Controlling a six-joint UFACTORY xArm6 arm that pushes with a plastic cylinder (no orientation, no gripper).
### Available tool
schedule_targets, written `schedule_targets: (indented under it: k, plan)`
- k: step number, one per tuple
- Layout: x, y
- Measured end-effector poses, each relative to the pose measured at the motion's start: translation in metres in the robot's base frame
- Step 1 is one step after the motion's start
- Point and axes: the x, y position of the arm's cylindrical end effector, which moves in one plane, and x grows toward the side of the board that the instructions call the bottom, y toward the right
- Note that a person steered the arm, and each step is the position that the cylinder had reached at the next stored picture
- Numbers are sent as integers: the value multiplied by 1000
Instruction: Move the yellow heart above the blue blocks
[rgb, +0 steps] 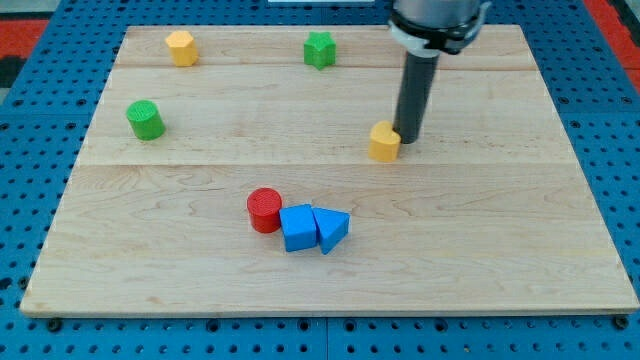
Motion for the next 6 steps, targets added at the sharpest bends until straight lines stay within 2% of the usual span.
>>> schedule_targets:
  k: [1,2,4,6]
  plan:
    - [2,-21]
    - [26,-36]
    - [-2,-42]
    - [66,-58]
